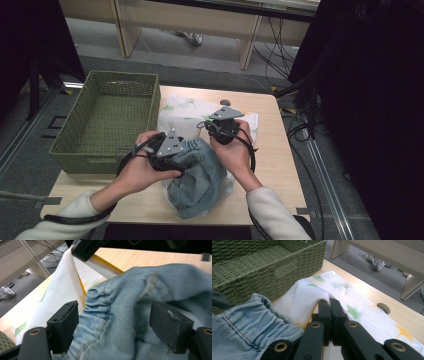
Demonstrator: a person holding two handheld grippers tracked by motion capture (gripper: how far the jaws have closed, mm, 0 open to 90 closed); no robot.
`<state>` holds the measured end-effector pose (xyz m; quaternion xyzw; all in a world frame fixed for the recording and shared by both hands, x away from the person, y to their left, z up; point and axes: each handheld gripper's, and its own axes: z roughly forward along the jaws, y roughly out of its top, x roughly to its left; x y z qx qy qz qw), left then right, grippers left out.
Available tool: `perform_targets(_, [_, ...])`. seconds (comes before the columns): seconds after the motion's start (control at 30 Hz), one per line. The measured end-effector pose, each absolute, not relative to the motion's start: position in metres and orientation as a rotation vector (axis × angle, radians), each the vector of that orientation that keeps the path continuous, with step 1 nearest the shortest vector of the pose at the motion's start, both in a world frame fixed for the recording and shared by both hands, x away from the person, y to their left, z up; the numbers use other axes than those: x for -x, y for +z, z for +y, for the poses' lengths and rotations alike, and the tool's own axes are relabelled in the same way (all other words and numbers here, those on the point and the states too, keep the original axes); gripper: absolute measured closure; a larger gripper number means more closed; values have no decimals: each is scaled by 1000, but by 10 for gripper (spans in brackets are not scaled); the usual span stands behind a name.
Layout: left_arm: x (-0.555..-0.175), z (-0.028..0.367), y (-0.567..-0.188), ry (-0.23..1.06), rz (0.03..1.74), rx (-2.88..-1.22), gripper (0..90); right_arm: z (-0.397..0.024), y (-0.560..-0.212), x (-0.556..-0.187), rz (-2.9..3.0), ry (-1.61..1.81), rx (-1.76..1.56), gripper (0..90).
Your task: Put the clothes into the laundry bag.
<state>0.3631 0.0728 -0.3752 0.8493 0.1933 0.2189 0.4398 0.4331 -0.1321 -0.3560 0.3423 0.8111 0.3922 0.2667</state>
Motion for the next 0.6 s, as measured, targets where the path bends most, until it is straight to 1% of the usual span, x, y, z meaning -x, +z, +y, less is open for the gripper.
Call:
perform_targets(0.2, [-340,86,-377,431,404,-2149,206,-133,-356,-434,2188,1054,-934,900])
perform_targets(0.4, [-326,82,-401,296,330,-2247,184,-134,-356,-434,2190,1053,-937,900])
perform_targets(0.6, [-321,64,-441,289,255,-2406,153,-133,-356,-434,2191,1047,-929,900])
